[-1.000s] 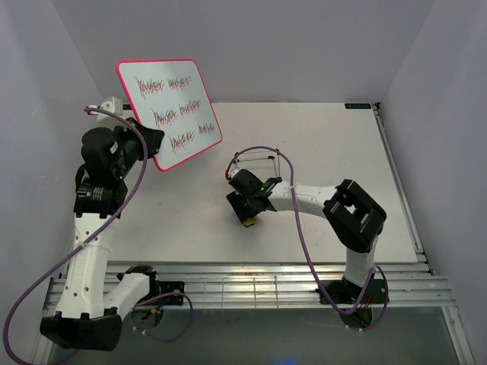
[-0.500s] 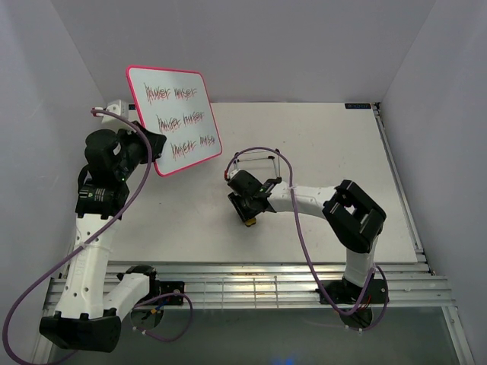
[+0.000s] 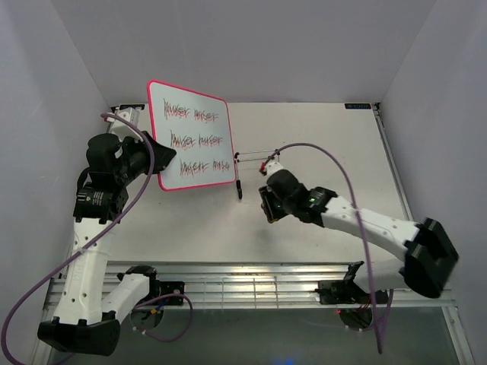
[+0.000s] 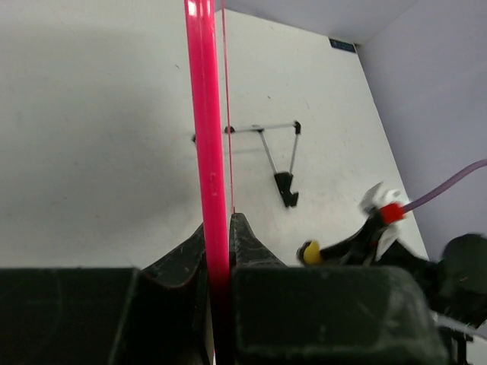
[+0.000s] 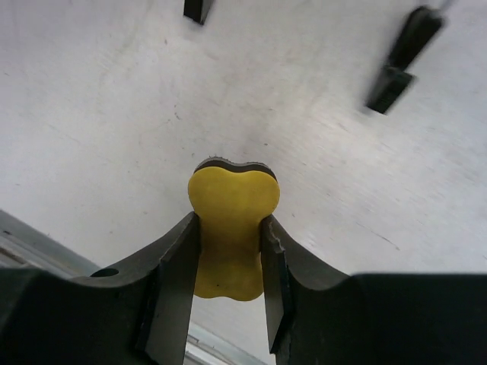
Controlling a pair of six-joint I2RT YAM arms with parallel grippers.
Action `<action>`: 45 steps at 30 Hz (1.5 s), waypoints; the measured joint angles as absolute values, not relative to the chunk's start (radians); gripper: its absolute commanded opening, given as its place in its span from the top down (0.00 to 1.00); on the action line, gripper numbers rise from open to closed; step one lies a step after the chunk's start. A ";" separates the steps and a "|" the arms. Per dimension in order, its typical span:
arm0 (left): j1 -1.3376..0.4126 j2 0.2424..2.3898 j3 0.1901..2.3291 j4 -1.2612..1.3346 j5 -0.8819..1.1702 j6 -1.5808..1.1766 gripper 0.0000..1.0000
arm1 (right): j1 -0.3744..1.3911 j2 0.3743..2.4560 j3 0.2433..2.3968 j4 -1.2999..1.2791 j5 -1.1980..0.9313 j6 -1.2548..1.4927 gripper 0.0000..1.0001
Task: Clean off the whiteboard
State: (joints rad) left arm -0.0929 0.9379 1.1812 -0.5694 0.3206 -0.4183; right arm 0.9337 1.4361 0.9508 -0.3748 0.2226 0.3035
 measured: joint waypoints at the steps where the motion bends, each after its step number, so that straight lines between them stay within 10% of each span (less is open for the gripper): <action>1: -0.095 0.931 1.181 -0.585 0.343 -0.420 1.00 | 0.917 1.349 0.926 -0.390 0.229 0.308 0.70; 11: -0.104 0.822 1.054 -0.588 0.715 -0.571 1.00 | 0.796 0.931 0.948 -0.535 0.213 0.293 0.70; 25: -0.107 0.740 0.531 -0.517 0.869 -0.748 1.00 | 0.781 1.082 1.002 -0.441 -0.125 0.224 0.76; 45: -0.107 0.572 0.388 -0.494 0.823 -0.783 1.00 | 0.978 1.492 1.087 -0.151 -0.173 0.270 0.75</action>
